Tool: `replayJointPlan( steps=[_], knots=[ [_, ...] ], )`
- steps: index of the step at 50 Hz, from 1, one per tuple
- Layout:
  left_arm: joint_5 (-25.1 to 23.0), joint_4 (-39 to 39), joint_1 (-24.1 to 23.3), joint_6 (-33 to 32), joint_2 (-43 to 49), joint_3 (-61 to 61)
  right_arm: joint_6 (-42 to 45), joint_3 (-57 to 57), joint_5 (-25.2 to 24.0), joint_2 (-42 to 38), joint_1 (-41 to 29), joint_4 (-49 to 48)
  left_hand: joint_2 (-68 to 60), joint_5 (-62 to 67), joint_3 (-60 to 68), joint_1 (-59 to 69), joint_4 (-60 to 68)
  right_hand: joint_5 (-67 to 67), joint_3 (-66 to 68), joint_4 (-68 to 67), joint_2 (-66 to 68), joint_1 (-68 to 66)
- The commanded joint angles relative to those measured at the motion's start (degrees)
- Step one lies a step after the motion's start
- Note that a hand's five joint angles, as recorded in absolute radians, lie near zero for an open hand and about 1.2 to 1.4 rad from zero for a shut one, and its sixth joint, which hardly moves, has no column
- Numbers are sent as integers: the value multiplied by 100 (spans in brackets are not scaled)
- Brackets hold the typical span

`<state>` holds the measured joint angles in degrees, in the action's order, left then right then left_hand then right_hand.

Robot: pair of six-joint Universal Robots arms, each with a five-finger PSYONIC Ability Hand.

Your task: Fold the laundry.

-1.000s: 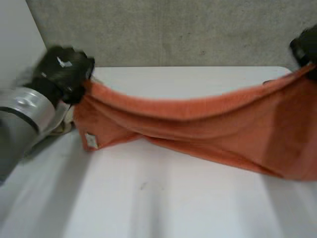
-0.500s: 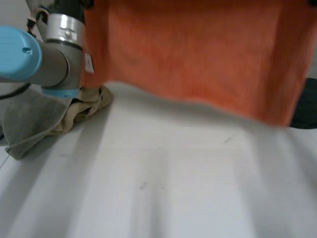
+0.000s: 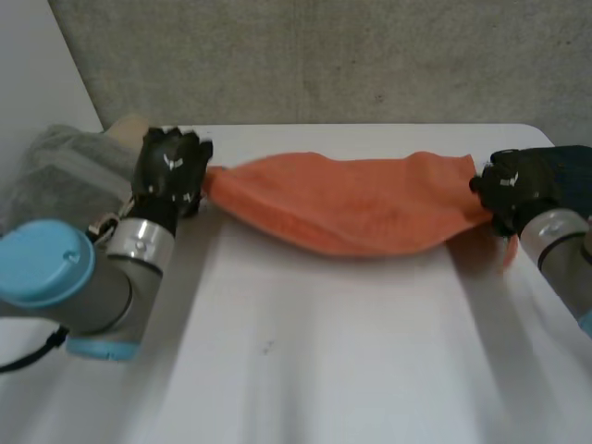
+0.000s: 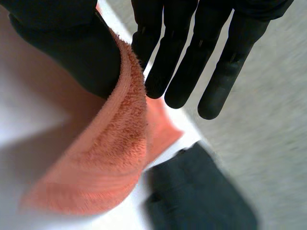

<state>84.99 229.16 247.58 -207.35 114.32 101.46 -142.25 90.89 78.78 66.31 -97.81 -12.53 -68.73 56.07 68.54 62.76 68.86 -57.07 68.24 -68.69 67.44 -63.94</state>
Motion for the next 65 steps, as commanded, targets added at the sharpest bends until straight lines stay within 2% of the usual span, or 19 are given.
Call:
replayJointPlan(
  steps=[1,5,8,9,10,16,20,26,33,37,41,42,45,46,49,52,55,58,65],
  knots=[
    [35,6,1,37,-164,260,-1319,-299,-337,-715,236,128,-1127,1393,1146,1724,1114,-1293,1176,-1131,1256,-1606],
    [44,6,1,55,-348,251,-2058,-554,-390,-804,508,347,-1127,1393,1146,1724,1114,-1293,1176,-1131,1256,-1606],
    [62,-12,9,55,-419,216,-2298,-704,-434,-866,605,549,-1127,1393,1146,1724,1114,327,-443,489,-364,13],
    [62,-12,18,46,-463,199,-2350,-792,-460,-935,623,724,-1127,1393,1146,1724,1114,1532,-1648,1694,-1569,1218],
    [62,-12,18,46,-489,198,-2351,-836,-460,-980,632,804,-1127,1393,1146,1724,1114,2027,-2143,2189,-2064,1713],
    [62,-21,44,28,-533,172,-2316,-1012,-399,-1129,641,1323,-1127,1393,1146,1724,1114,2452,-2569,2614,-2490,2139],
    [62,-29,53,28,-490,172,-2237,-1021,-408,-1138,667,1385,-1127,1393,1146,1724,1114,1968,-2084,2130,-2005,1654],
    [71,-258,71,28,-472,198,-1702,-968,-399,-1165,693,1403,-1127,1393,1146,1724,1114,-1191,1074,-1029,1153,-1504],
    [79,-1030,106,-24,-673,295,-524,-600,-276,-823,948,1473,-1127,1393,1146,1724,1114,-1293,1176,-1131,1256,-1606],
    [62,-1952,80,-94,-1130,471,301,-134,-276,-24,1062,1683,-1127,1393,1146,1724,1114,-1293,1176,-1131,1256,-1606],
    [53,-3305,62,-349,-1745,611,1347,314,-249,715,1150,2280,-1127,1393,1146,1724,1114,-1293,1176,-1131,1256,-1606],
    [62,-3978,62,-550,-1981,707,1732,524,-241,1012,1220,2664,-1127,1393,1146,1724,1114,-1293,1176,-1131,1256,-1606],
    [53,-5001,71,-972,-2255,840,2244,815,-214,1497,1369,3369,-1127,1393,1146,1724,1114,-1293,1176,-1131,1256,-1606],
    [27,-5692,80,-1296,-2395,971,2568,999,-179,1751,1544,3806,-1127,1393,1146,1724,1114,-1293,1176,-1131,1256,-1606],
    [9,-6356,45,-1615,-2493,1138,2965,1255,-188,1999,1774,4293,-1127,1393,1146,1724,1114,-1293,1176,-1131,1256,-1606],
    [18,-6332,-43,-1791,-2450,1157,3203,1448,-214,2114,1836,4549,-1127,1393,1146,1724,1114,-1293,1176,-1131,1256,-1606],
    [35,-5876,-79,-1782,-2353,1025,3221,1466,-205,2096,1827,4435,-1127,1393,1146,1724,1114,-1293,1176,-1131,1256,-1606],
    [88,-5225,-87,-1782,-2020,779,3160,1361,-188,2009,1740,4128,-1127,1393,1146,1724,1114,-1293,1176,-1131,1256,-1606],
    [149,-4117,-122,-1809,-1168,138,2422,659,-188,1008,1177,2714,-1127,1393,1146,1724,1114,-1293,1176,-1131,1256,-1606]
  ],
)
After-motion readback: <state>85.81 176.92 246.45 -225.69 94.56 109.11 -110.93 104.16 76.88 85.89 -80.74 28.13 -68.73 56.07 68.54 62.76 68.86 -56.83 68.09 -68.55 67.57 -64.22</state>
